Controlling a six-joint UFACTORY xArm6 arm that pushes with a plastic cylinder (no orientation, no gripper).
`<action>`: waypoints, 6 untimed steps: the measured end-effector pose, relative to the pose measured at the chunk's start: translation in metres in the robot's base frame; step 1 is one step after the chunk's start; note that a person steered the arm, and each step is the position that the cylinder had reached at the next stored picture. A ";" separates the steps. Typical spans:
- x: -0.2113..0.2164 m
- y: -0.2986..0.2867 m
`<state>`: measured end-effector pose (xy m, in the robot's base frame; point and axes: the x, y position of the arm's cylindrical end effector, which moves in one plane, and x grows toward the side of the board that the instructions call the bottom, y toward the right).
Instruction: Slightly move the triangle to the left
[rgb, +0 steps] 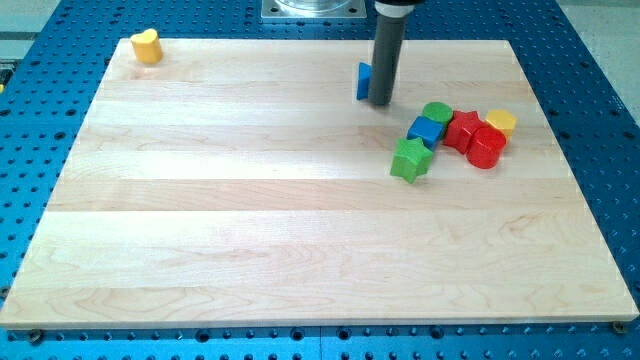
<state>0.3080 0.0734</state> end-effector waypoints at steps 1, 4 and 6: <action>-0.030 -0.032; -0.078 -0.020; -0.052 -0.015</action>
